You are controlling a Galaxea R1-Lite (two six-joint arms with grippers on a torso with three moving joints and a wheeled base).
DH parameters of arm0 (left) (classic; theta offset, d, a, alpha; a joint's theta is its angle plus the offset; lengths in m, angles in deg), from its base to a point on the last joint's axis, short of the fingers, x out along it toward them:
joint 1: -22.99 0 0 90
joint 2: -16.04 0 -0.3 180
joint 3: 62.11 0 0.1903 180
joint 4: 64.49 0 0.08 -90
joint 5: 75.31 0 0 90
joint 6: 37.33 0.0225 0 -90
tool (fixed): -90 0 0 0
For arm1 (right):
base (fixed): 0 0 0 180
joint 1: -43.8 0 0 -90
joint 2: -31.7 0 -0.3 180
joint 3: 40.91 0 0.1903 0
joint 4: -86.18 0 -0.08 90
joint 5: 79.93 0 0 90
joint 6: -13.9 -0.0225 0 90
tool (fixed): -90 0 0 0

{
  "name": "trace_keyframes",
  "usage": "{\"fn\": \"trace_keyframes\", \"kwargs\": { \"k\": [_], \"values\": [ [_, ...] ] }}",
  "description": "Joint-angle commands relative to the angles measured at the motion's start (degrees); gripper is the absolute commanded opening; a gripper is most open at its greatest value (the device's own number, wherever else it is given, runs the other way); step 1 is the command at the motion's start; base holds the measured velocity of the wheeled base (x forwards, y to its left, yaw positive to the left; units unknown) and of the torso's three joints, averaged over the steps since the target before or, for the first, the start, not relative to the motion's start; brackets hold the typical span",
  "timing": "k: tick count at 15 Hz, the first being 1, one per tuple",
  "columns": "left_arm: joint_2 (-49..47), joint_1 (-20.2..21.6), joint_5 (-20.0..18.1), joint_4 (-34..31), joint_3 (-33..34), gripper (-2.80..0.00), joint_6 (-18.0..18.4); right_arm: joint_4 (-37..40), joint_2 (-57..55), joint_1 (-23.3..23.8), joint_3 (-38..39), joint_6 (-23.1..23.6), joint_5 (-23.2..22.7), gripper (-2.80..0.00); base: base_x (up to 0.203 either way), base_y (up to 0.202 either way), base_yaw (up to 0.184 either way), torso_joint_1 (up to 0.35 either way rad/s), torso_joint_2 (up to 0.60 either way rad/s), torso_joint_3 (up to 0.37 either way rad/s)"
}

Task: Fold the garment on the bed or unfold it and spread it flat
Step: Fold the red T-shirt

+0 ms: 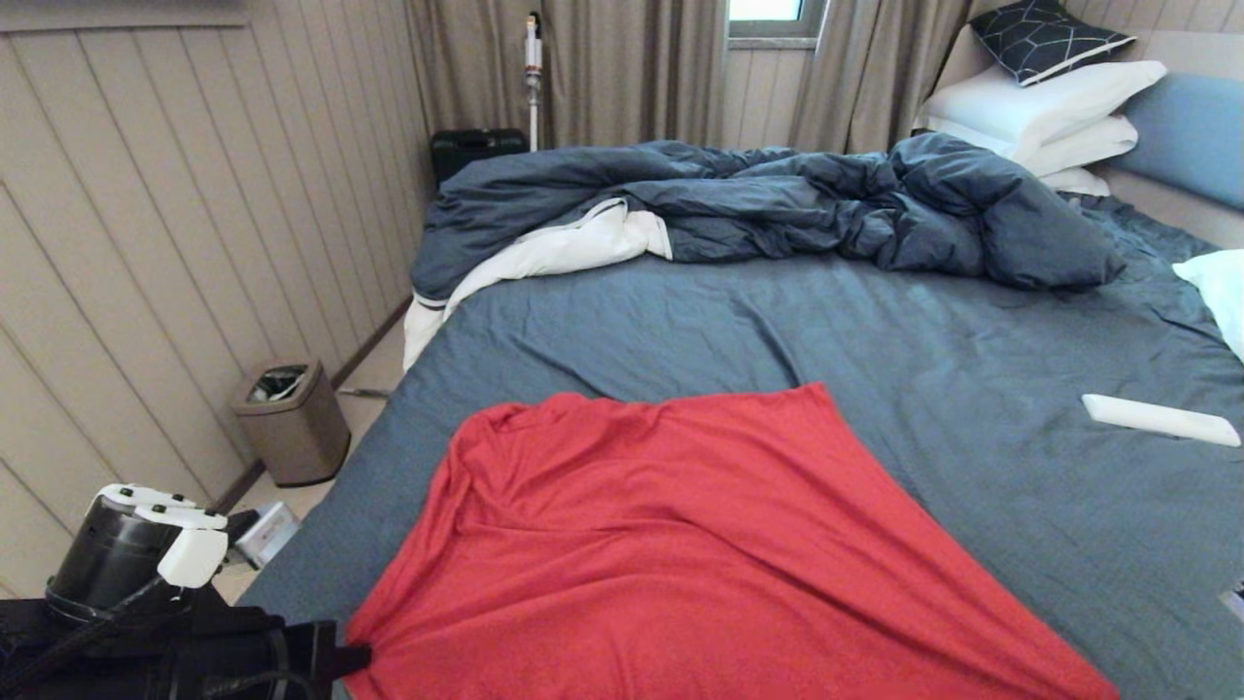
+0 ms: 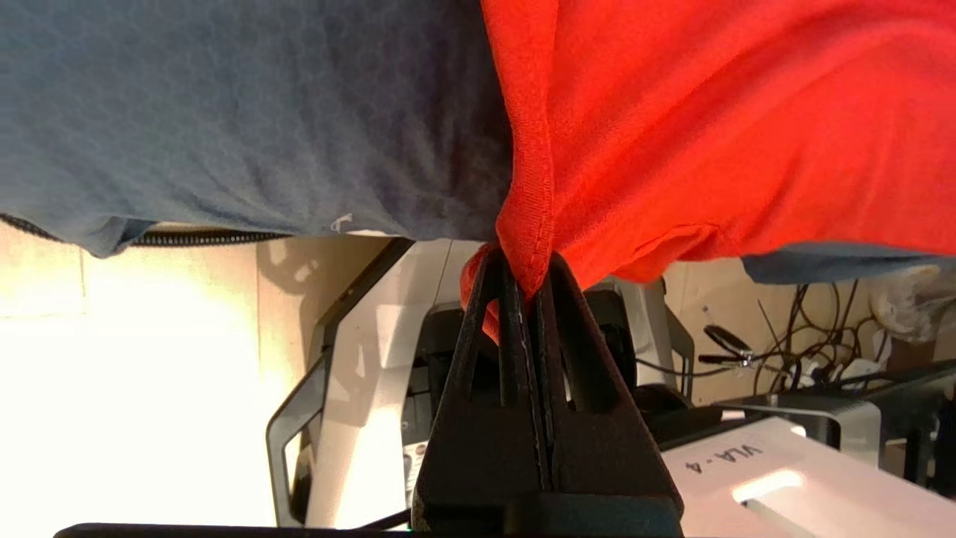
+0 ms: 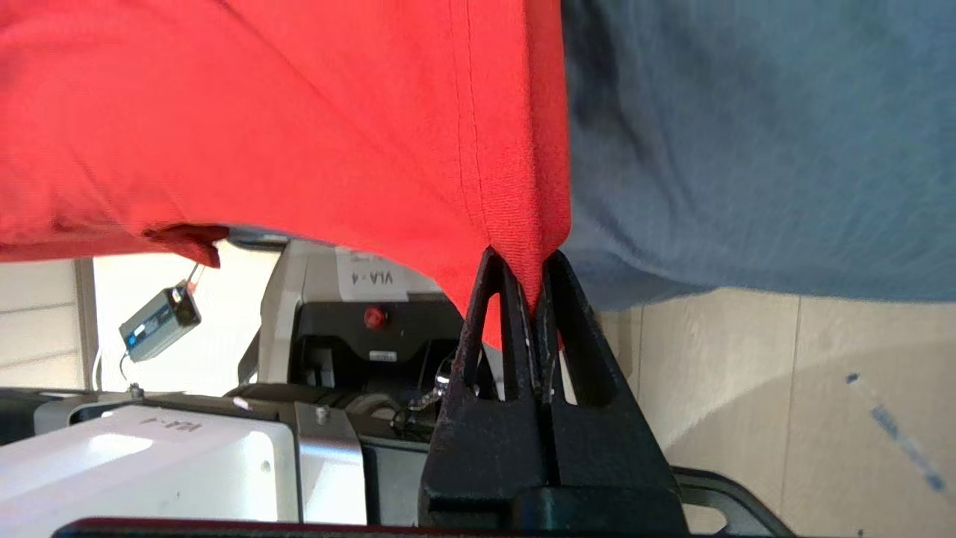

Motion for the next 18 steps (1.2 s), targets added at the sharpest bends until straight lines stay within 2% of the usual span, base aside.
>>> {"fn": "trace_keyframes", "kwargs": {
  "k": [1,3,5,8,12,18],
  "values": [
    [1.36,0.2,-0.04,-1.68,-1.73,-2.8,0.28,0.83,0.81,0.08,-1.51,0.1,-0.46,-2.8,0.0,0.0,0.0,0.0,0.0,0.0],
    [2.11,1.09,-0.47,-4.86,-4.58,-2.8,0.77,1.66,0.85,0.52,-3.19,0.1,-1.54,-2.8,0.0,0.0,0.0,0.0,0.0,0.0],
    [2.66,2.08,-2.19,-7.19,-6.29,-2.8,1.07,2.9,0.58,0.63,-4.7,0.09,-2.09,-2.8,0.0,0.0,0.0,0.0,0.0,0.0],
    [2.42,4.96,-5.68,-12.15,-11.65,-2.8,2.63,5.29,-2.59,0.48,-11.09,-0.37,-3.42,-2.8,0.0,0.0,0.0,0.0,0.0,0.0],
    [-1.29,5.44,-5.93,-12.85,-16.24,-2.8,2.73,5.4,-9.41,-0.77,-17.4,-3.29,-3.63,-2.8,0.0,0.0,0.0,0.0,0.0,0.0],
    [-12.74,6.11,-6.44,-12.86,-24.44,-2.8,2.64,5.2,-22.7,-6.75,-29.12,-6.82,-3.17,-2.8,0.0,0.0,0.0,0.0,0.0,0.0]
  ]
}}
